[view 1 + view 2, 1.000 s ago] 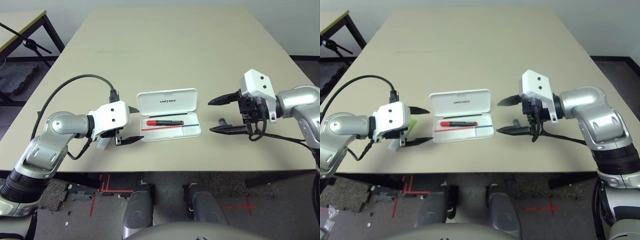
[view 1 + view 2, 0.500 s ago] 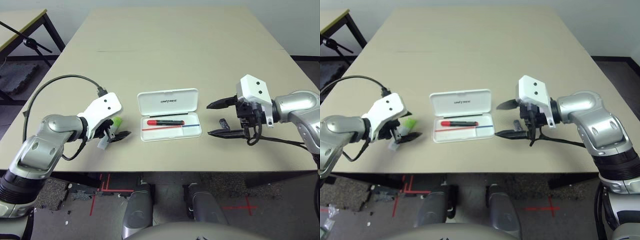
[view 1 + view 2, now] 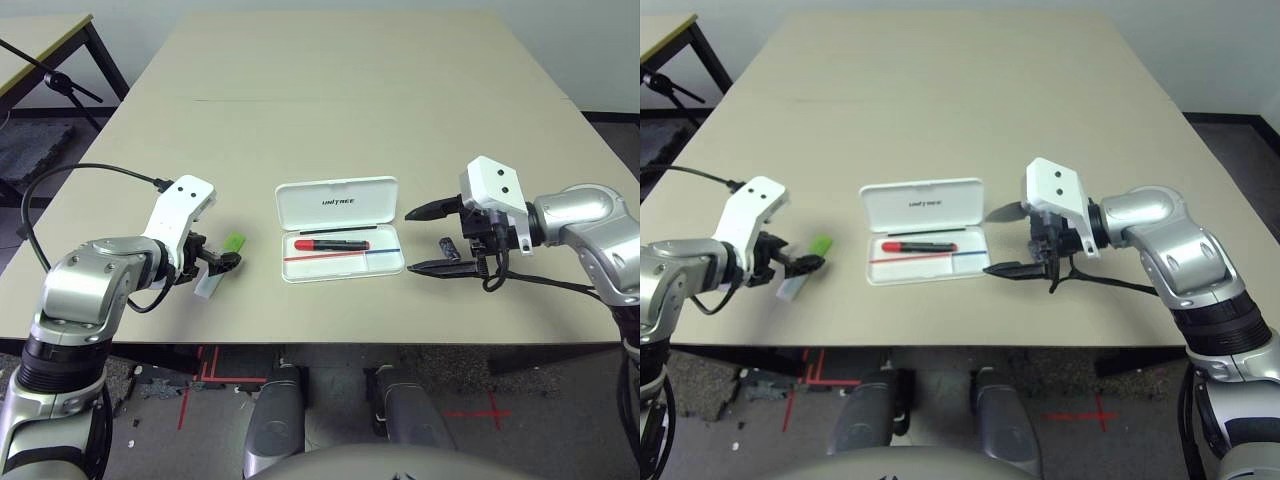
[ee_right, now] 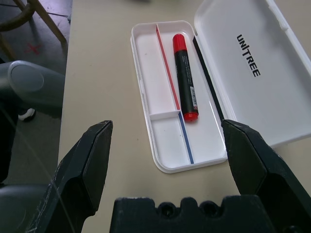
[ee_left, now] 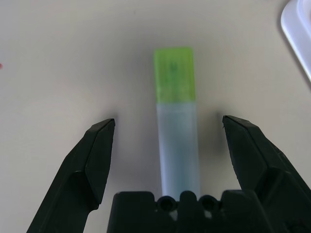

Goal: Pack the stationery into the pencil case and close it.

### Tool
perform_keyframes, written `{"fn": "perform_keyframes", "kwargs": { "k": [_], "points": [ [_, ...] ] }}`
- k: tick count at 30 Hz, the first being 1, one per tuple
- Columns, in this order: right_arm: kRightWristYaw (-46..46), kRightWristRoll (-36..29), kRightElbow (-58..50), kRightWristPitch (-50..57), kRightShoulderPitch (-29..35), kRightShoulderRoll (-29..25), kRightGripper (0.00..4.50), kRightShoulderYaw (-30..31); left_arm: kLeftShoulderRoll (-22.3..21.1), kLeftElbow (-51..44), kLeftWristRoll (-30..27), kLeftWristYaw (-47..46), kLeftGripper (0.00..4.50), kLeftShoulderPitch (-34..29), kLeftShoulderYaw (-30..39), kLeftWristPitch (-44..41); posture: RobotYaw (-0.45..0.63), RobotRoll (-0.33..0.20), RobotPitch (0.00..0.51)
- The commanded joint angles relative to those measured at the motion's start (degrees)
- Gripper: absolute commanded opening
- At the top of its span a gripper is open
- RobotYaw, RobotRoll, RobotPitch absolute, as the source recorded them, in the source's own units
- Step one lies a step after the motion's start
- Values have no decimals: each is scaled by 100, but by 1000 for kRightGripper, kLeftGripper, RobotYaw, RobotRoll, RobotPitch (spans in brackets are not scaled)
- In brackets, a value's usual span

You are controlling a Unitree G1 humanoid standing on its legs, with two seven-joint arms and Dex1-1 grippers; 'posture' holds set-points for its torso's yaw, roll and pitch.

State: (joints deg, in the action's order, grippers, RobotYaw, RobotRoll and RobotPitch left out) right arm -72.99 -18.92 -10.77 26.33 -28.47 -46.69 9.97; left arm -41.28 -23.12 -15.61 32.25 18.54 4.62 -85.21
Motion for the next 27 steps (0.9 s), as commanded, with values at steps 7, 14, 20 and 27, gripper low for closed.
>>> {"fn": "perform_keyframes", "kwargs": {
  "k": [7,14,20,27],
  "points": [
    [-1,57,23,-84,4,-11,4460,72,255,508,-10,-417,4500,-266,15,170,139,0,138],
    [21,82,2,-87,21,-43,4500,69,224,567,-129,-389,2778,-162,-80,243,130,0,139],
    [29,102,-1,-93,25,-53,4500,72,-279,322,-344,105,1084,-99,-289,796,125,0,137],
    [16,160,30,-111,27,-54,4500,79,-1389,-571,-589,1684,1084,-627,-677,2970,123,0,138]
  ]
}}
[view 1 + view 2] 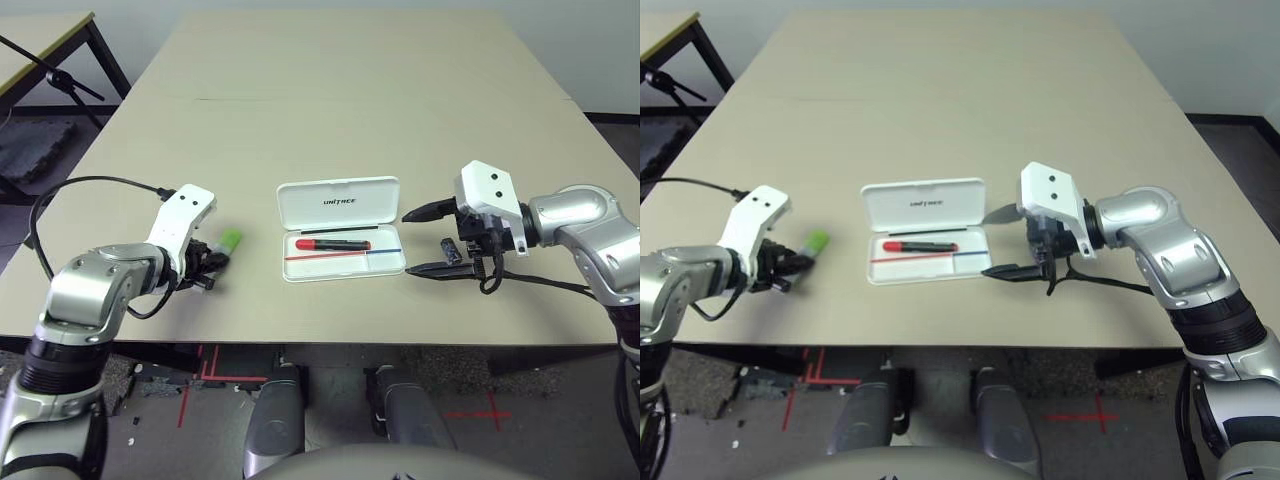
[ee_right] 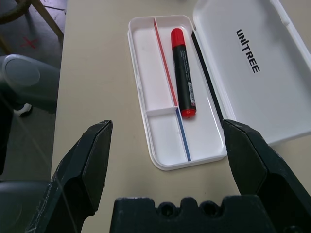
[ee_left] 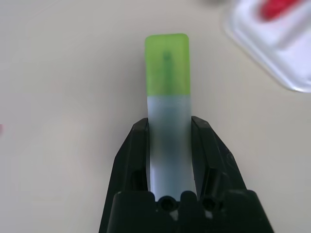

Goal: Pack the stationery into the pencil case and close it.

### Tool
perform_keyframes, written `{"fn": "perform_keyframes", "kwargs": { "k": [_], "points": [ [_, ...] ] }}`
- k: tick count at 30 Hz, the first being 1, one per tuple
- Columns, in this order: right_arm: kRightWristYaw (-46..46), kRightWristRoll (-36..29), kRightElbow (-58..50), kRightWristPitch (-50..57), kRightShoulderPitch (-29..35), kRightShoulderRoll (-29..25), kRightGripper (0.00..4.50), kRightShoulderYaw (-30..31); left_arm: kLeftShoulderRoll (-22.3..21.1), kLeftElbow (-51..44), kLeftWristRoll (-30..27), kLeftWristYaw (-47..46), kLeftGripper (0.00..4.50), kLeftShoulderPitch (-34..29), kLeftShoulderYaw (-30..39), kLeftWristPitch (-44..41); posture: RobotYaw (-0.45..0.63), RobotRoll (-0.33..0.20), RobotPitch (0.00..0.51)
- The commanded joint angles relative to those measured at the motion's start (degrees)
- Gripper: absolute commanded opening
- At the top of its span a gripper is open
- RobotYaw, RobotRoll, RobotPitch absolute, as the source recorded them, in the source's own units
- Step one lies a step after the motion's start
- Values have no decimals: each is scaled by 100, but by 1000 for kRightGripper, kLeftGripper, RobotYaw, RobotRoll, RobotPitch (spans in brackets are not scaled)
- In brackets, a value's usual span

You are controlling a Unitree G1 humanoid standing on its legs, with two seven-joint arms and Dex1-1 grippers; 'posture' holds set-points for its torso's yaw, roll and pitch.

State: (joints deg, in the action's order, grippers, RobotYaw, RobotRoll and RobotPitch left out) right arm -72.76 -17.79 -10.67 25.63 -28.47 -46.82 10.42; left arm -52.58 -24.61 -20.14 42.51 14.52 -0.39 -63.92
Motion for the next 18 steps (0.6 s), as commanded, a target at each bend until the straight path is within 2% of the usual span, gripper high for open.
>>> {"fn": "perform_keyframes", "kwargs": {
  "k": [1,5,10,15,18],
  "points": [
    [-12,59,25,-47,31,-49,4500,38,-325,-538,-191,851,1084,-283,-177,1081,123,0,138],
    [-24,105,40,-68,36,-76,4500,50,-498,-783,-85,1359,1084,-276,-408,1963,121,0,138],
    [-32,149,87,-77,-2,-58,4500,64,-401,-399,757,1448,1084,329,-1364,2758,127,0,137],
    [-71,226,171,-128,-45,-60,4500,94,142,324,1583,1537,1084,1185,-2353,3221,128,0,135],
    [-77,256,198,-137,-69,-48,4500,99,520,673,1852,1597,1084,1585,-2667,3292,120,0,134]
  ]
}}
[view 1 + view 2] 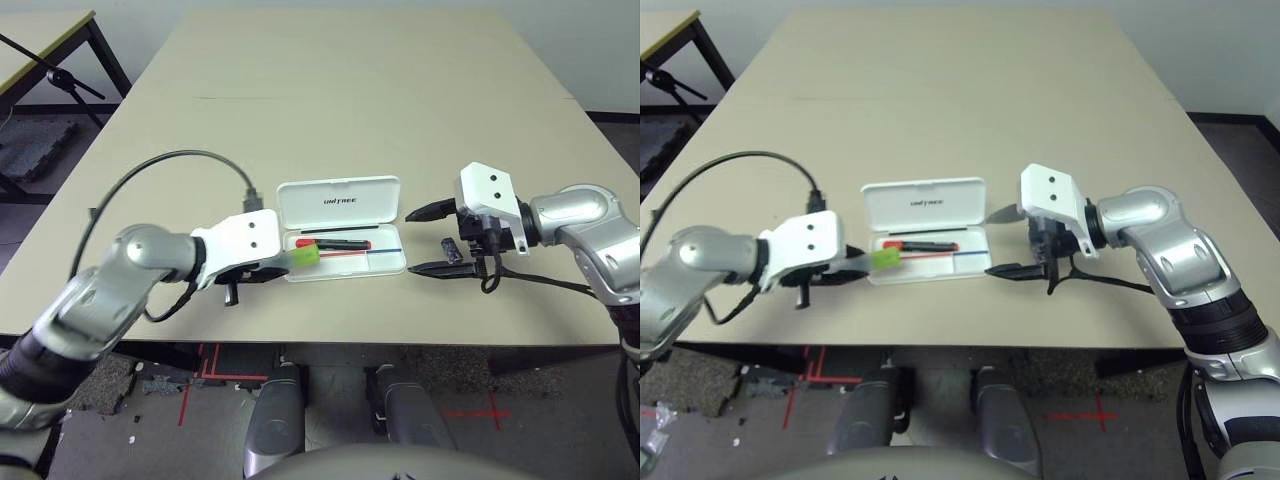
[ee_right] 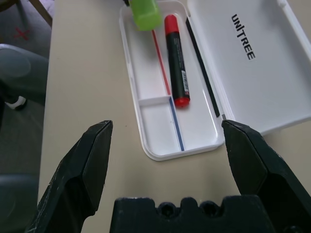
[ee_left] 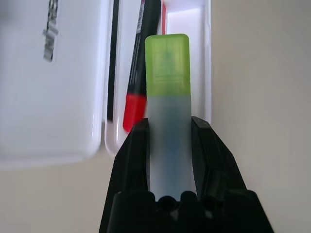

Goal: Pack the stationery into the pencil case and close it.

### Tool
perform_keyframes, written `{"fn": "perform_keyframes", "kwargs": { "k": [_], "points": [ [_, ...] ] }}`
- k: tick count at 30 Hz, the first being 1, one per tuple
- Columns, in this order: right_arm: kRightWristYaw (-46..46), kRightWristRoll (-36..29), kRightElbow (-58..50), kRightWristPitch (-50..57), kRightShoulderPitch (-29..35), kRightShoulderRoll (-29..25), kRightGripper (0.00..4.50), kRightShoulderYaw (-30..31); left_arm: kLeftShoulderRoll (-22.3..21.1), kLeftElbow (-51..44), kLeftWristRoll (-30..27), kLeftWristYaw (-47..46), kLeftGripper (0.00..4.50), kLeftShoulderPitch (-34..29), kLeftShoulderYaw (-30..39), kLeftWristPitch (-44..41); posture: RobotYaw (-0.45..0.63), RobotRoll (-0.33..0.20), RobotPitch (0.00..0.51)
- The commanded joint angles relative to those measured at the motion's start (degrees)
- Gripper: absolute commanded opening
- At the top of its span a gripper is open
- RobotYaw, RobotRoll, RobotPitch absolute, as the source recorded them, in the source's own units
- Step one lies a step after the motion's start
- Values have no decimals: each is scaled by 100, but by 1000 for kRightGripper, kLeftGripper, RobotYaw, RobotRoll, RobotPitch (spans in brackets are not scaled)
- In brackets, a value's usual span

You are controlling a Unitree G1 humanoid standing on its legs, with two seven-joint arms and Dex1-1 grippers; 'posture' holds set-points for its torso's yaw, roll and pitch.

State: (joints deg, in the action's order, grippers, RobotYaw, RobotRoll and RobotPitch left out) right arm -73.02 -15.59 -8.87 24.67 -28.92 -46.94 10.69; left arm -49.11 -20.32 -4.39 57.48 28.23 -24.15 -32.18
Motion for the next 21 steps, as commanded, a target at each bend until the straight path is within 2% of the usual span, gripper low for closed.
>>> {"fn": "perform_keyframes", "kwargs": {
  "k": [1,11,21],
  "points": [
    [-46,39,9,-39,-20,-39,4500,66,266,311,334,120,1084,294,-355,110,120,0,134],
    [29,65,-50,-12,45,-83,4500,28,970,704,530,338,1084,688,-707,-221,92,0,130],
    [102,90,-98,-16,113,-69,4500,32,1143,758,670,279,1084,620,-722,-405,82,0,127]
  ]
}}
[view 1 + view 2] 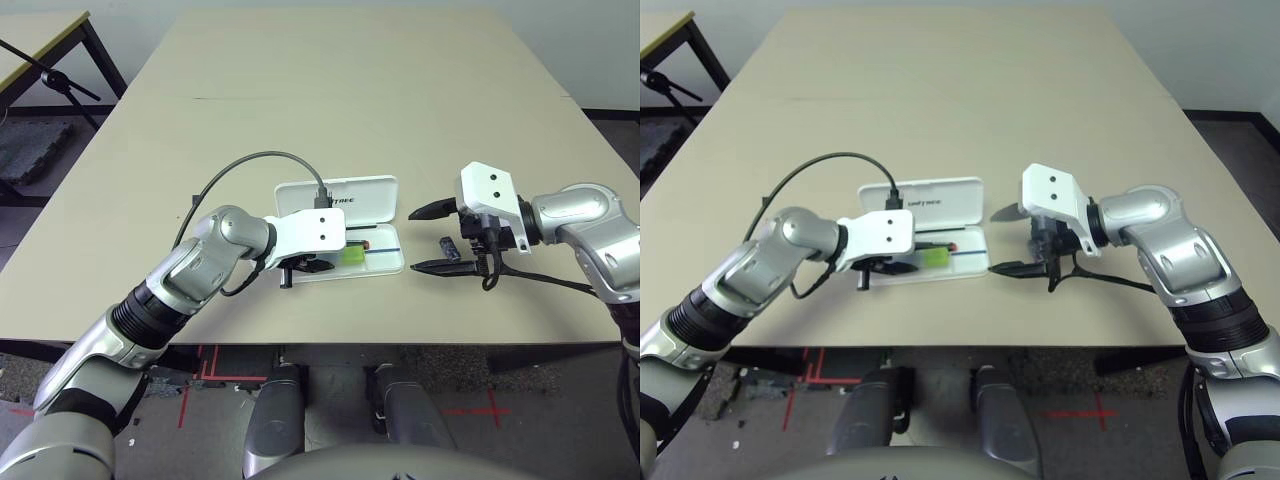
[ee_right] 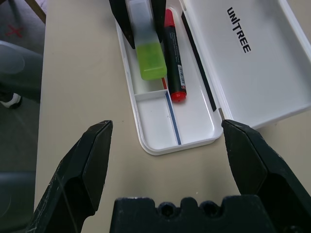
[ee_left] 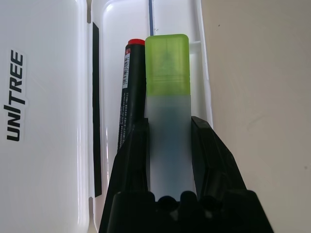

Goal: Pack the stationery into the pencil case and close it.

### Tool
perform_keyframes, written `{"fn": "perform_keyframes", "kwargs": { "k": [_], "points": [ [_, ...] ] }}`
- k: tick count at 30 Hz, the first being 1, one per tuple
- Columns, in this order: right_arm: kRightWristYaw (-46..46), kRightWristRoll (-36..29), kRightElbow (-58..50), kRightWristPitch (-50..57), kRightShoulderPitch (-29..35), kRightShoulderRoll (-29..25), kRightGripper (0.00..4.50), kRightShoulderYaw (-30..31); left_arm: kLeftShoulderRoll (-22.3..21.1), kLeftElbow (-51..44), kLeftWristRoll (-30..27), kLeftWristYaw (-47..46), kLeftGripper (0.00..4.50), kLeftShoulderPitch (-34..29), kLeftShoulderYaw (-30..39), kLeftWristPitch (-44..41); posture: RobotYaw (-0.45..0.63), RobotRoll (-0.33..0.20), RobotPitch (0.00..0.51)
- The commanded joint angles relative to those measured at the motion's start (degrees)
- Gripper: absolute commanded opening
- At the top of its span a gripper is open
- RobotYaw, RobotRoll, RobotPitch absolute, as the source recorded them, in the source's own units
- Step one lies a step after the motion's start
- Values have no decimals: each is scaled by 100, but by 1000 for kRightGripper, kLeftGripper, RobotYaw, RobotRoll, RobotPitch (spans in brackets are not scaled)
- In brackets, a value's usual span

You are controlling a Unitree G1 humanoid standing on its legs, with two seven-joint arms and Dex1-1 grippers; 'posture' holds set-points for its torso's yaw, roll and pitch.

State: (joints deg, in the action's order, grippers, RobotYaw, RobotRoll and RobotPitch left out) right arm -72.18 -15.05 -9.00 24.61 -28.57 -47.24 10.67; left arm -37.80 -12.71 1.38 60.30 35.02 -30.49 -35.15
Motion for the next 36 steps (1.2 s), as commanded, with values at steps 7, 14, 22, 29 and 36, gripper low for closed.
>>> {"fn": "perform_keyframes", "kwargs": {
  "k": [7,14,22,29,36],
  "points": [
    [41,49,-54,-37,79,-26,4500,49,-59,-295,-90,59,3587,-135,138,-314,83,0,126],
    [27,62,-5,-60,47,-21,4500,50,-190,-529,-375,21,4486,-191,670,-179,87,0,122],
    [13,38,-67,72,117,-74,4500,19,-672,-1210,-1476,392,4486,-906,2016,133,77,0,116],
    [17,-21,-140,228,175,-141,4500,-33,-1355,-1512,-1971,553,4486,-1292,2687,148,80,0,118],
    [242,-312,-590,954,164,-185,4500,-192,-1341,-1521,-1982,430,4486,-1276,2573,199,74,0,122]
  ]
}}
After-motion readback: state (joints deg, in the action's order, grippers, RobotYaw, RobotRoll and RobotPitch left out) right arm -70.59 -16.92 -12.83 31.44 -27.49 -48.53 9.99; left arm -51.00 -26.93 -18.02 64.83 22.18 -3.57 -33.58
